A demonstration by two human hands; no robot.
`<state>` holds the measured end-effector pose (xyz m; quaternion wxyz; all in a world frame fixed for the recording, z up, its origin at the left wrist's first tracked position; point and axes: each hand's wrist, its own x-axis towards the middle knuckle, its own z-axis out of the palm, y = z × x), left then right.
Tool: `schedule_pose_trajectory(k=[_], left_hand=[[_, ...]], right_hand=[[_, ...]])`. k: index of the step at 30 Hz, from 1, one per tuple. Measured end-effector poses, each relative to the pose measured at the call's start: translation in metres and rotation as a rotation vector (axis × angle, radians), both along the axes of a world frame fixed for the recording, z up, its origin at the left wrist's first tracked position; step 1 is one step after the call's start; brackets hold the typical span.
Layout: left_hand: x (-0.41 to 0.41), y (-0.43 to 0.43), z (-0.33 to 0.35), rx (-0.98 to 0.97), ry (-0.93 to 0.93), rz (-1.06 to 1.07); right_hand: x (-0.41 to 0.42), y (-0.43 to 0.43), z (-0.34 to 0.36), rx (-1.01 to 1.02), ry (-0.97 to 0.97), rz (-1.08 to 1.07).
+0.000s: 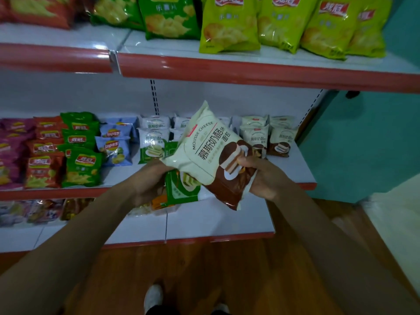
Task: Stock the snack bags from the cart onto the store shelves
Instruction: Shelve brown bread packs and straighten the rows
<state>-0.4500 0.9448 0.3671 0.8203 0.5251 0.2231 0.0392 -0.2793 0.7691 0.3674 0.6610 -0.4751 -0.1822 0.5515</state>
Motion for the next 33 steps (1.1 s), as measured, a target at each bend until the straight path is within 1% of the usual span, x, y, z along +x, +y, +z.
schedule_pose_trajectory(k=[3, 7, 10, 12, 14, 16, 19, 21, 23, 26, 30, 33], left_hand=[[0.005, -0.001, -0.009, -0.029, -0.023, 0.065], [0.01, 0.002, -0.028, -0.236, 0.007, 0.278], [0.006, 0.005, -0.036, -0.358, -0.028, 0.419], [0.003, 0.002, -0.039, -0.37, -0.051, 0.461], [0.001, -0.004, -0.043, -0.31, -0.054, 0.458], [-0.003, -0.01, -0.048, -0.238, -0.034, 0.421], [-0.015, -0.005, -0.054, -0.179, 0.012, 0.377], [-0.025, 0.005, -0.055, -0.146, 0.039, 0.342], [-0.033, 0.017, -0.058, -0.109, 0.057, 0.304], [-0.039, 0.038, -0.058, 0.007, 0.101, 0.272], [-0.04, 0.068, -0.053, 0.118, 0.124, 0.234], [-0.041, 0.088, -0.053, 0.225, 0.18, 0.191]], right_hand=[[-0.006, 0.008, 0.002, -0.006, 0.013, -0.062], [-0.025, 0.02, -0.005, 0.113, 0.138, -0.298], [-0.046, 0.022, -0.02, 0.098, 0.305, -0.395], [-0.063, 0.028, -0.032, 0.135, 0.391, -0.397], [-0.079, 0.042, -0.041, 0.17, 0.406, -0.347], [-0.09, 0.056, -0.043, 0.168, 0.381, -0.31], [-0.094, 0.067, -0.047, 0.143, 0.384, -0.292], [-0.091, 0.065, -0.049, 0.171, 0.389, -0.263], [-0.088, 0.065, -0.05, 0.156, 0.356, -0.225], [-0.084, 0.072, -0.052, 0.12, 0.303, -0.165], [-0.086, 0.082, -0.056, 0.052, 0.264, -0.115], [-0.087, 0.09, -0.057, 0.021, 0.259, -0.106]])
